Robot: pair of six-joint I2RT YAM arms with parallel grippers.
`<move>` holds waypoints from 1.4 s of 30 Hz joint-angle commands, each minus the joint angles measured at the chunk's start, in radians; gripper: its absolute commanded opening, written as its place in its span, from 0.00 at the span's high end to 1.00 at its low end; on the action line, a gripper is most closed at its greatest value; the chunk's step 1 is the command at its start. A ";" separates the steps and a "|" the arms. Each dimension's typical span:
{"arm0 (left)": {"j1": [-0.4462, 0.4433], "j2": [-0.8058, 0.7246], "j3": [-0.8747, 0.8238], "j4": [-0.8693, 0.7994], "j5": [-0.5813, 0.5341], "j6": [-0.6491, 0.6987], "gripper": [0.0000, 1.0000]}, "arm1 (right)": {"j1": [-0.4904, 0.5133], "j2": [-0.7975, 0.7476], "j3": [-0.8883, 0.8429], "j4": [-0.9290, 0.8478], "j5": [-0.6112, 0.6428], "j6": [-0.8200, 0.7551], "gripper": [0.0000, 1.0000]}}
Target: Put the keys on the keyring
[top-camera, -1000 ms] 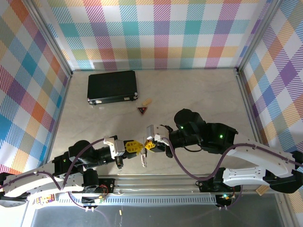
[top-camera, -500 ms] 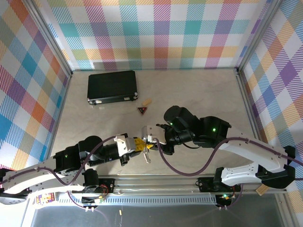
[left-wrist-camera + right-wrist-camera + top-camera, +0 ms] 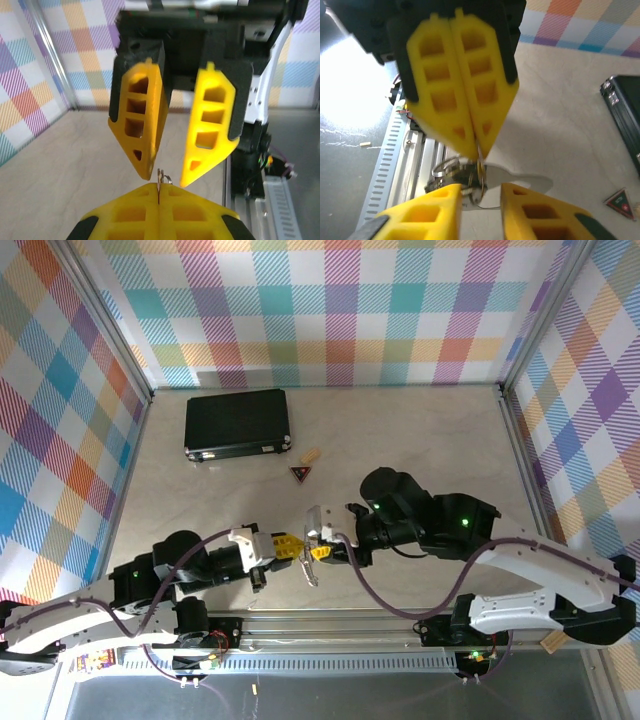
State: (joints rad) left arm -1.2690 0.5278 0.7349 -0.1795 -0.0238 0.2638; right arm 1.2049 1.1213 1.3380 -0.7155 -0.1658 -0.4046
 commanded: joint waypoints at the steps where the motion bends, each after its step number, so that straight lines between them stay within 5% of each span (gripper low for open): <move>1: 0.000 -0.035 -0.013 0.141 0.057 -0.033 1.00 | 0.002 -0.035 -0.026 0.118 -0.052 0.056 0.71; 12: -0.001 -0.034 -0.071 0.244 0.110 -0.057 1.00 | 0.002 -0.074 -0.061 0.219 -0.122 0.131 0.58; 20: 0.000 -0.040 -0.089 0.291 0.135 -0.073 1.00 | 0.002 -0.064 -0.062 0.209 -0.127 0.130 0.75; 26: -0.001 -0.039 -0.100 0.308 0.128 -0.078 1.00 | 0.002 -0.057 -0.063 0.201 -0.139 0.124 0.72; 34: -0.001 -0.036 -0.112 0.336 0.117 -0.081 1.00 | 0.002 -0.067 -0.071 0.202 -0.120 0.112 0.96; 40: 0.000 -0.037 -0.067 0.186 0.032 -0.044 1.00 | 0.002 -0.030 -0.004 0.094 -0.057 0.040 1.00; 42: 0.000 -0.023 -0.031 0.097 -0.015 -0.017 0.91 | 0.002 0.008 0.050 0.021 -0.028 0.002 1.00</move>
State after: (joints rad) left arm -1.2690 0.5003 0.6445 0.0132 0.0326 0.2100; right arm 1.2049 1.0935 1.3148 -0.6075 -0.2382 -0.3386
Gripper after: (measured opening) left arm 0.067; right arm 0.063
